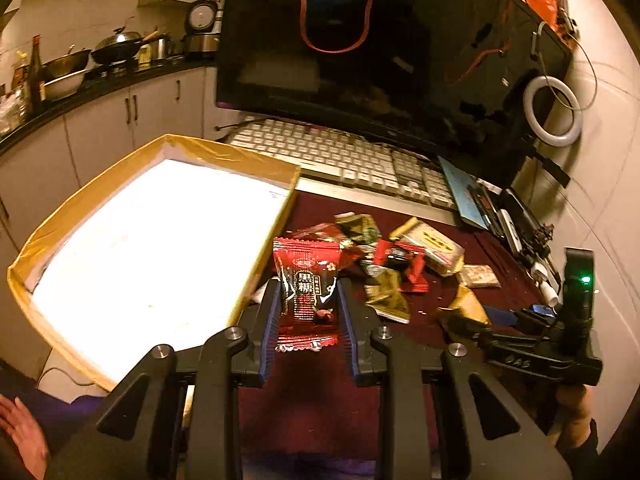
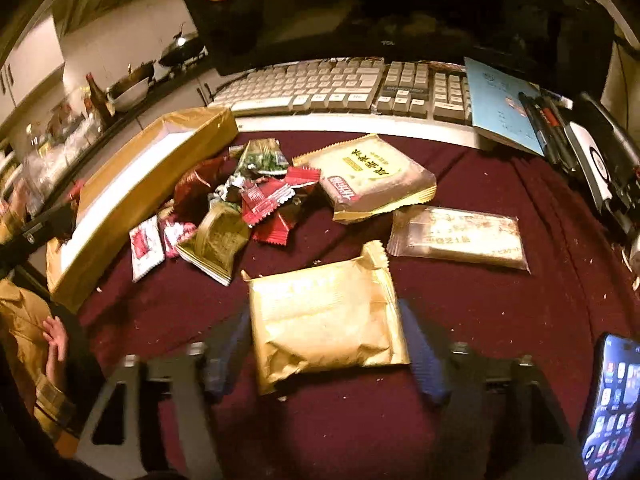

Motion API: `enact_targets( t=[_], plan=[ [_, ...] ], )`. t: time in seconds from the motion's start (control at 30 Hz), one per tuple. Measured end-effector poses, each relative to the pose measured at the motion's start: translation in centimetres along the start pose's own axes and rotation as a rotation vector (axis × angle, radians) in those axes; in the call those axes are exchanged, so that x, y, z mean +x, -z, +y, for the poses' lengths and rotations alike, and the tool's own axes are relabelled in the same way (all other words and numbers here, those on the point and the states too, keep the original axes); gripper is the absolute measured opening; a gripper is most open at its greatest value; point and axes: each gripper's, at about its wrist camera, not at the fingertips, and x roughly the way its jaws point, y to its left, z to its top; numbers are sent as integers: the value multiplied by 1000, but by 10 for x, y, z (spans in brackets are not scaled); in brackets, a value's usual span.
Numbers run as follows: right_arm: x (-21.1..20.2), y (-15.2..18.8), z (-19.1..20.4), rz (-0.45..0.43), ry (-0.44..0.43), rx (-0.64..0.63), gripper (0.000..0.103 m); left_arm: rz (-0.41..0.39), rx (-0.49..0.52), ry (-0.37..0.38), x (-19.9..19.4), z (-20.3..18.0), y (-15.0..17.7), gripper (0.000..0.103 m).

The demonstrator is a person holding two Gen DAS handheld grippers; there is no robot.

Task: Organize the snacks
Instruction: 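Carry both snacks over the white tray and open both grippers to drop them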

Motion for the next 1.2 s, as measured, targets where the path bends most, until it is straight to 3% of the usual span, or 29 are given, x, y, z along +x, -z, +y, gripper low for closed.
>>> enact_targets(
  t=[0.1, 0.2, 0.37, 0.5, 0.73, 1.03, 1.2],
  plan=[
    [-6, 2, 2, -9, -17, -6, 59, -6, -27, -15, -2, 13, 0, 25],
    [-24, 0, 11, -77, -49, -1, 59, -5, -48, -46, -4, 25, -2, 25],
    [-50, -23, 57, -172, -159, -82, 59, -17, -71, -200, -6, 42, -5, 25],
    [-34, -46, 111, -149, -280, -166, 59, -15, -90, -315, -6, 59, -4, 25],
    [27, -80, 174, -59, -362, -255, 59, 24, -133, -404, 2, 91, -3, 25],
    [84, -79, 241, 35, -333, -406, 60, 55, -180, -444, 10, 125, -6, 25],
    [85, -54, 263, 50, -225, -553, 60, 92, -160, -438, 22, 126, -8, 25]
  ],
)
